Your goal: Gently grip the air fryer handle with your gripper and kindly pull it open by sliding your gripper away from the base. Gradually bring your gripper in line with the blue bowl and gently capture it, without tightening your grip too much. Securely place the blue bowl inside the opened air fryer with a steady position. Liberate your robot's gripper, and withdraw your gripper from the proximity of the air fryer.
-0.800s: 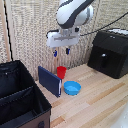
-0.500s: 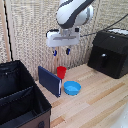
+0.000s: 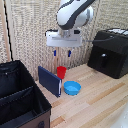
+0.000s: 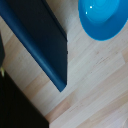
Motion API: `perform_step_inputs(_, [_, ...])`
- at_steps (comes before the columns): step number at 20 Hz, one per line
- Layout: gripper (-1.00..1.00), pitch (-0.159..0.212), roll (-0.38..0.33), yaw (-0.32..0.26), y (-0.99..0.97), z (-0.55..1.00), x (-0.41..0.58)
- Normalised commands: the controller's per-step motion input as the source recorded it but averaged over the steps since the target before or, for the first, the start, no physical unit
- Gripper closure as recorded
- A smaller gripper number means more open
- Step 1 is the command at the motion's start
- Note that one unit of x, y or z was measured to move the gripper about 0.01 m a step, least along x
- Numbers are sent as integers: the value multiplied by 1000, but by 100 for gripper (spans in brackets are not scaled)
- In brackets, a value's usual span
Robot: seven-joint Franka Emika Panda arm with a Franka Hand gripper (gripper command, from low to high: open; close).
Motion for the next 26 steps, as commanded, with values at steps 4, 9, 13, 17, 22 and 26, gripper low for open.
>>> perform_step_inputs(4, [-100, 0, -54, -316, 91, 42, -51])
perform_step_inputs(9, [-100, 0, -157, -246, 153, 82, -56])
perform_step_inputs(13, [-100, 0, -294, -147, 185, 84, -2])
perform_step_inputs(17, [-100, 0, -373, -77, 184, 62, 0])
perform_step_inputs(22, [-100, -1, -375, -21, 123, 2, 0])
perform_step_inputs(26, [-100, -50, -375, 4, 43, 0, 0])
